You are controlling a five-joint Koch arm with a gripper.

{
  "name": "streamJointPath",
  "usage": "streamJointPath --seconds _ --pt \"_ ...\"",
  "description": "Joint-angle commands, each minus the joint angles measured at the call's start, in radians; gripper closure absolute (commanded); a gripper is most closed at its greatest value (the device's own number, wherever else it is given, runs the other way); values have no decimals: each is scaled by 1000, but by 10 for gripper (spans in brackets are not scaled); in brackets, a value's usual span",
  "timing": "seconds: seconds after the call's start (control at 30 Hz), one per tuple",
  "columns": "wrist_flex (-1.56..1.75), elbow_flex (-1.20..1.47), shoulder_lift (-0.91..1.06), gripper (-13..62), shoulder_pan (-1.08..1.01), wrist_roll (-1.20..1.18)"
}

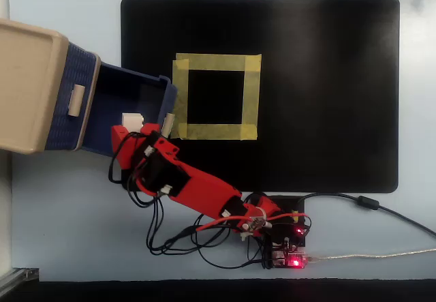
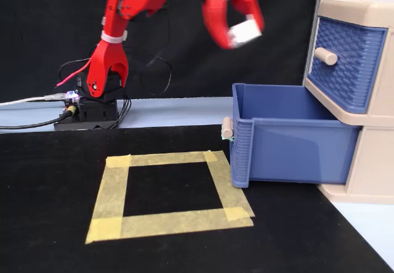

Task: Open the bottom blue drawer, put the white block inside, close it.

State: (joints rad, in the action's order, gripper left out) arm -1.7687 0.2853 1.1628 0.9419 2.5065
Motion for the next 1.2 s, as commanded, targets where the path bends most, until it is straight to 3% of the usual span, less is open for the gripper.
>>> streamJointPath --seconds 0.0,0.1,0.13,0.23,0.3,0.4,0.6,0.77,0.93,1.17 --pt "34 -12 -25 569 18 61" --pt "31 -8 -71 564 18 64" --pt "35 -8 -89 507 17 64" --pt "43 -18 -166 239 18 64" --pt "38 -32 -192 166 20 63" --pt "28 -57 -158 163 21 58" --pt "-172 -46 112 159 8 21" --pt "-270 272 258 161 -132 -189" --pt "-118 707 227 162 -184 -232" --pt "256 571 127 160 17 -37"
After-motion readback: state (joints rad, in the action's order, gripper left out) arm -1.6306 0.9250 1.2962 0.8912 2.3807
